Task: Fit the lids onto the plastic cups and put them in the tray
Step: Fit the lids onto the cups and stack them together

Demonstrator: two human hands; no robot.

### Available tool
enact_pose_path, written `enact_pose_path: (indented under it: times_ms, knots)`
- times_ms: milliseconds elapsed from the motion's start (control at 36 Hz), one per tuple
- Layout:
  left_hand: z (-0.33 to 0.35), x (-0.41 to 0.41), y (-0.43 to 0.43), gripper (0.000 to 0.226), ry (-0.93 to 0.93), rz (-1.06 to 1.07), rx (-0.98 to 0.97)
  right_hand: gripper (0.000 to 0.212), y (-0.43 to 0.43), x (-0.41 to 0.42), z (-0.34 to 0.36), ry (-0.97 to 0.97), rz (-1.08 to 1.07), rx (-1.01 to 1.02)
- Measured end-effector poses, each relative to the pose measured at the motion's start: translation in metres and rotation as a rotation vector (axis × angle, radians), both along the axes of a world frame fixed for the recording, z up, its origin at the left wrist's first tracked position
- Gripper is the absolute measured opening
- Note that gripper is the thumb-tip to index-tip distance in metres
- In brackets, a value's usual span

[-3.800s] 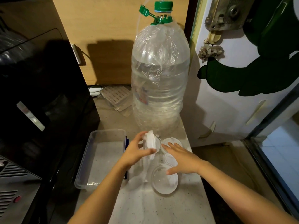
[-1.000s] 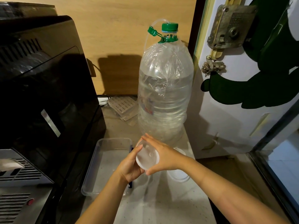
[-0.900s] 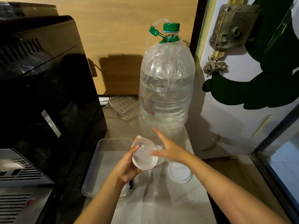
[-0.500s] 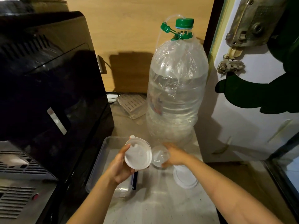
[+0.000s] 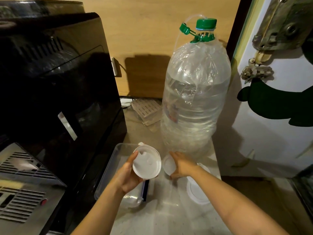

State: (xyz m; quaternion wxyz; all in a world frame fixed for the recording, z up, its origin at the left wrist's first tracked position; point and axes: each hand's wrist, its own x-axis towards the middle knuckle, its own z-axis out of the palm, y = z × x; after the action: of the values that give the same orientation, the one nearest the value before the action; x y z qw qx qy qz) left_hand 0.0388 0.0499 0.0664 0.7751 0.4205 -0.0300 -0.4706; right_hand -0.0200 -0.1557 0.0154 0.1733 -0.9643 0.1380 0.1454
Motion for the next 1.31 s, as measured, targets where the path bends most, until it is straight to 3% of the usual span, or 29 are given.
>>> enact_pose_path:
  times_ms: [83, 194, 361, 472, 639, 778, 1083, 1306]
  knots:
    - [-0.003, 0.001, -0.003, 0.061, -0.003, -0.018, 0.012, 0.111, -0.006, -0.002, 0.011, -0.043, -0.103, 0.125]
    - [-0.008, 0.004, -0.008, 0.038, 0.039, 0.004, -0.019, 0.114, -0.018, -0.007, 0.037, -0.165, -0.155, 0.228]
    - [-0.01, 0.005, -0.023, 0.039, 0.03, -0.044, -0.037, 0.121, -0.028, -0.02, 0.098, -0.341, -0.109, 0.264]
    - [-0.006, 0.001, -0.034, 0.07, 0.054, -0.125, -0.07, 0.122, -0.017, -0.033, 0.128, -0.378, -0.015, 0.321]
    - [-0.002, -0.005, -0.054, 0.068, -0.001, -0.212, -0.043, 0.117, 0.005, -0.04, 0.139, -0.315, 0.097, 0.29]
    - [0.005, -0.009, -0.063, 0.08, 0.014, -0.269, -0.087, 0.114, 0.01, -0.042, 0.141, -0.257, 0.136, 0.274]
    - [0.007, -0.005, -0.063, 0.07, -0.02, -0.297, -0.05, 0.115, 0.013, -0.042, 0.139, -0.168, 0.166, 0.264]
    - [0.013, -0.006, -0.06, 0.098, 0.003, -0.341, -0.049, 0.116, 0.017, -0.04, 0.139, -0.115, 0.171, 0.307]
